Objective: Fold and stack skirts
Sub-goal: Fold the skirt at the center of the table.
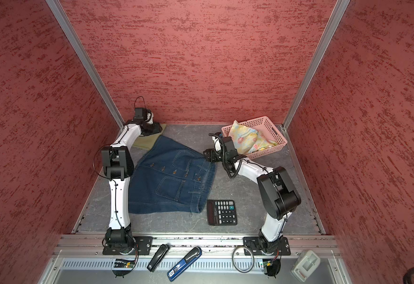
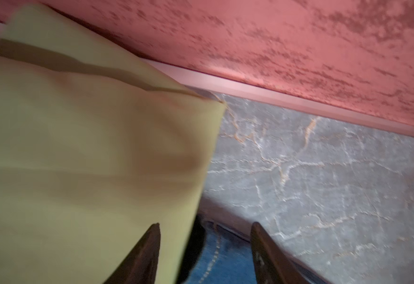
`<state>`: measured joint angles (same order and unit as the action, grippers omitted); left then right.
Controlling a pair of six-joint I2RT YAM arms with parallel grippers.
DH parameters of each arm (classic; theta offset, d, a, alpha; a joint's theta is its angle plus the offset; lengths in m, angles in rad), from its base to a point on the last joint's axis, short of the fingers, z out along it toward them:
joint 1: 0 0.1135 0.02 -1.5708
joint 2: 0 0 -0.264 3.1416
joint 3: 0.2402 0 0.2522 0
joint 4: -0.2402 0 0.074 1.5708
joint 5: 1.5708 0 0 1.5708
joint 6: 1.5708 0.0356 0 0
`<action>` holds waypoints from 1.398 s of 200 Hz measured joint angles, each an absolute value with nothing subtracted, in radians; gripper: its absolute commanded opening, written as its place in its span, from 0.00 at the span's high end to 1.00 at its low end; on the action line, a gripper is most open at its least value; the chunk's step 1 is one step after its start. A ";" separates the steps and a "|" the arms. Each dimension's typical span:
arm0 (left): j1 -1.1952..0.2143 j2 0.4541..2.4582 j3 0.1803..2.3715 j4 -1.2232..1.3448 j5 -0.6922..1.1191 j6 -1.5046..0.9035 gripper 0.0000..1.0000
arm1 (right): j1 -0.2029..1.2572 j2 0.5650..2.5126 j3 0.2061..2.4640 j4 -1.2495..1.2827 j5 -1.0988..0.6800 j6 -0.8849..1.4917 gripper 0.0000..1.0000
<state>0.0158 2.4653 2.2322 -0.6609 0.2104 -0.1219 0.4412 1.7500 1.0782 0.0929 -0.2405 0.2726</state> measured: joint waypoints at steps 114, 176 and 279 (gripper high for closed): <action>-0.007 2.468 2.209 -0.702 0.237 -0.121 0.42 | 0.441 1.750 1.037 0.115 -0.240 0.272 0.21; -0.007 2.468 2.177 -0.725 0.250 -0.104 0.53 | 0.441 1.750 1.031 0.123 -0.240 0.271 0.21; -0.005 2.464 2.156 -0.672 0.363 -0.153 0.99 | 0.440 1.750 1.018 0.137 -0.228 0.273 0.21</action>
